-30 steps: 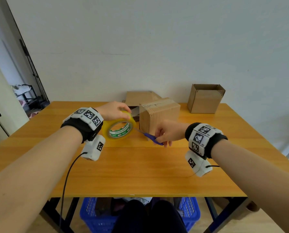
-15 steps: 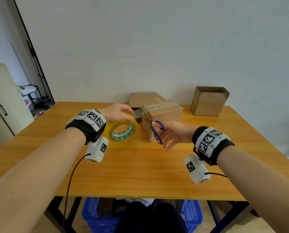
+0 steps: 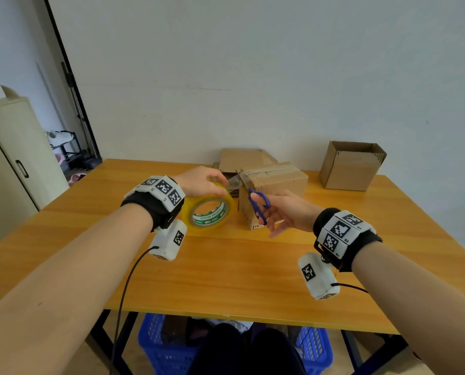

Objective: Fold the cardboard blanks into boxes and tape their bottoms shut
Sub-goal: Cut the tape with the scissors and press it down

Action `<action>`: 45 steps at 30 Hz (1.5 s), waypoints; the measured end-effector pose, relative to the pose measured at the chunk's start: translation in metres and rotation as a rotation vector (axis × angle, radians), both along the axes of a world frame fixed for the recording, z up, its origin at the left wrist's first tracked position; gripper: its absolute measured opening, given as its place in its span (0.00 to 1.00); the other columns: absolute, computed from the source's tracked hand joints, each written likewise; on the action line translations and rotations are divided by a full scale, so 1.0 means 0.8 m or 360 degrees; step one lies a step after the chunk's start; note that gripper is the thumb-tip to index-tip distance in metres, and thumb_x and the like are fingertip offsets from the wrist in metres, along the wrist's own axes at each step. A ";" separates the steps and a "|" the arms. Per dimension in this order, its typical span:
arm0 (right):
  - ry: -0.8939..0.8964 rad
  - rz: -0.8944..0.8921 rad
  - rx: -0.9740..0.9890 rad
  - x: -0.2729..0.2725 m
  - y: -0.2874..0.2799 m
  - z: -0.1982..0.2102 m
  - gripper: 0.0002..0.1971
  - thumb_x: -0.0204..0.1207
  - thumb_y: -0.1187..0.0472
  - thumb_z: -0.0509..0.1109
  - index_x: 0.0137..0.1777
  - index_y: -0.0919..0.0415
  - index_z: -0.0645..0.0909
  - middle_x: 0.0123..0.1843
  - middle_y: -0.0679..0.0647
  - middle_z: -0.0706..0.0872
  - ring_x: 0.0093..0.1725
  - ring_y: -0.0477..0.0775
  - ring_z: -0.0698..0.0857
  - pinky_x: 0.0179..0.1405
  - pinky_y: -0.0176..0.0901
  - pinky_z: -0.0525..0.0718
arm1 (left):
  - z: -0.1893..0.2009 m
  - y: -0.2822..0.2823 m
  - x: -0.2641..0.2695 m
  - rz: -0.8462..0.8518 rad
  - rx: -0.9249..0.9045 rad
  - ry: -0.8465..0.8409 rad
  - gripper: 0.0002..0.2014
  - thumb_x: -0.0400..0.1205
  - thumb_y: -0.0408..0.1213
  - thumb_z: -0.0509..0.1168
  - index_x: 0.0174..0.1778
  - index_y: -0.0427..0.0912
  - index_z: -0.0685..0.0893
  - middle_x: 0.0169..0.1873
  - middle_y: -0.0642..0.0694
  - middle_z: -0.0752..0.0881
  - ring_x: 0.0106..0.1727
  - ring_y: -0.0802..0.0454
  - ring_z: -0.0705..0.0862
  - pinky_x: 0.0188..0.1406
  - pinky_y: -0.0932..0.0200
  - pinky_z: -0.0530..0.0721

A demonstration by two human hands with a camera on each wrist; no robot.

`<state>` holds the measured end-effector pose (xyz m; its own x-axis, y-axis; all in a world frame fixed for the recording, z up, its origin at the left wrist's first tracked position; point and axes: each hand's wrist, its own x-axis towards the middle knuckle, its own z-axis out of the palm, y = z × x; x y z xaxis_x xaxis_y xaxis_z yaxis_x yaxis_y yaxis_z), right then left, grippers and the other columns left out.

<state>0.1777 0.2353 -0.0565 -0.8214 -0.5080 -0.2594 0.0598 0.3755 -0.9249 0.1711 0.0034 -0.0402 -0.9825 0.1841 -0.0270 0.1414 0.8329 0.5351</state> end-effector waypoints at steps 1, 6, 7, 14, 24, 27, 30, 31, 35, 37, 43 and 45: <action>0.0010 0.0000 -0.0005 0.000 0.000 0.000 0.26 0.74 0.43 0.68 0.52 0.71 0.81 0.40 0.61 0.86 0.26 0.50 0.82 0.29 0.45 0.87 | 0.000 0.000 0.000 0.0003 -0.0001 0.0001 0.17 0.78 0.45 0.70 0.62 0.49 0.82 0.68 0.47 0.78 0.70 0.49 0.75 0.66 0.54 0.74; 0.0046 -0.0006 -0.0011 0.001 0.001 0.002 0.23 0.77 0.46 0.68 0.50 0.71 0.81 0.38 0.60 0.85 0.24 0.49 0.81 0.25 0.42 0.86 | 0.000 0.001 -0.001 0.0021 -0.0006 -0.0002 0.19 0.78 0.45 0.70 0.64 0.48 0.81 0.70 0.47 0.77 0.72 0.48 0.73 0.65 0.55 0.71; 0.0050 -0.0003 -0.0011 0.001 0.002 0.002 0.22 0.78 0.46 0.67 0.50 0.70 0.81 0.38 0.60 0.85 0.24 0.48 0.81 0.25 0.42 0.86 | 0.000 0.001 -0.001 0.0027 -0.0011 -0.0006 0.19 0.78 0.45 0.70 0.65 0.48 0.81 0.70 0.47 0.76 0.72 0.48 0.73 0.66 0.55 0.71; 0.0089 0.0007 -0.0022 0.003 0.007 0.004 0.20 0.79 0.48 0.67 0.48 0.69 0.81 0.35 0.57 0.83 0.25 0.49 0.79 0.23 0.40 0.85 | 0.001 0.002 -0.003 0.0037 -0.0003 0.0005 0.19 0.78 0.45 0.71 0.64 0.50 0.81 0.72 0.48 0.76 0.73 0.48 0.73 0.67 0.55 0.72; -0.0030 -0.0026 -0.0053 0.005 0.000 0.001 0.27 0.75 0.38 0.65 0.44 0.66 0.81 0.33 0.57 0.84 0.26 0.52 0.79 0.26 0.41 0.84 | 0.000 0.007 -0.001 0.0035 -0.0054 -0.0023 0.18 0.77 0.45 0.71 0.62 0.52 0.80 0.70 0.48 0.77 0.72 0.47 0.74 0.70 0.48 0.74; -0.0025 -0.0042 -0.0081 0.006 0.000 0.001 0.27 0.74 0.38 0.66 0.45 0.67 0.80 0.32 0.56 0.83 0.25 0.52 0.79 0.24 0.41 0.84 | -0.001 0.007 -0.001 0.0042 -0.0081 -0.0020 0.18 0.77 0.46 0.70 0.63 0.51 0.80 0.70 0.48 0.76 0.72 0.47 0.73 0.68 0.51 0.73; -0.0017 -0.0050 -0.0116 0.006 0.001 0.002 0.24 0.76 0.42 0.66 0.47 0.67 0.80 0.30 0.55 0.82 0.23 0.50 0.78 0.21 0.40 0.83 | -0.001 0.008 -0.003 0.0051 -0.0104 -0.0015 0.18 0.77 0.46 0.71 0.63 0.51 0.80 0.70 0.48 0.76 0.72 0.47 0.73 0.67 0.51 0.73; -0.0013 -0.0051 -0.0132 0.007 0.002 0.003 0.23 0.77 0.43 0.66 0.47 0.67 0.80 0.30 0.55 0.82 0.22 0.49 0.78 0.20 0.39 0.83 | -0.001 0.009 -0.003 0.0060 -0.0102 -0.0011 0.18 0.77 0.46 0.71 0.63 0.51 0.80 0.70 0.47 0.76 0.71 0.47 0.73 0.66 0.52 0.73; 0.0021 -0.0053 -0.0151 0.008 0.005 0.004 0.18 0.79 0.49 0.67 0.46 0.67 0.79 0.31 0.55 0.80 0.21 0.47 0.78 0.19 0.38 0.83 | -0.001 0.010 -0.004 0.0075 -0.0116 -0.0011 0.19 0.77 0.45 0.71 0.64 0.50 0.79 0.71 0.47 0.76 0.71 0.47 0.73 0.64 0.53 0.73; 0.0045 -0.0044 -0.0135 0.008 0.006 0.004 0.17 0.79 0.51 0.67 0.46 0.67 0.80 0.31 0.55 0.80 0.21 0.47 0.78 0.19 0.37 0.83 | 0.000 0.009 -0.004 0.0081 -0.0132 -0.0016 0.20 0.77 0.46 0.71 0.65 0.50 0.79 0.71 0.47 0.75 0.71 0.46 0.73 0.65 0.52 0.73; 0.0090 0.0023 -0.0080 0.008 0.008 0.006 0.15 0.79 0.53 0.68 0.43 0.67 0.79 0.30 0.53 0.79 0.21 0.46 0.78 0.19 0.36 0.83 | 0.004 0.011 -0.003 0.0082 -0.0257 0.0069 0.20 0.76 0.44 0.71 0.65 0.50 0.79 0.67 0.46 0.79 0.66 0.46 0.77 0.64 0.49 0.77; 0.0095 0.0040 -0.0069 0.009 0.009 0.007 0.14 0.79 0.53 0.68 0.42 0.66 0.79 0.30 0.52 0.79 0.21 0.46 0.78 0.20 0.36 0.83 | 0.008 0.012 -0.002 0.0082 -0.0294 0.0088 0.20 0.76 0.43 0.71 0.64 0.50 0.79 0.67 0.47 0.79 0.65 0.46 0.77 0.64 0.49 0.77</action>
<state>0.1848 0.2423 -0.0506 -0.8216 -0.5384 -0.1876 -0.0050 0.3359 -0.9419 0.1696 0.0128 -0.0341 -0.9915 0.1303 -0.0013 0.1209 0.9231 0.3649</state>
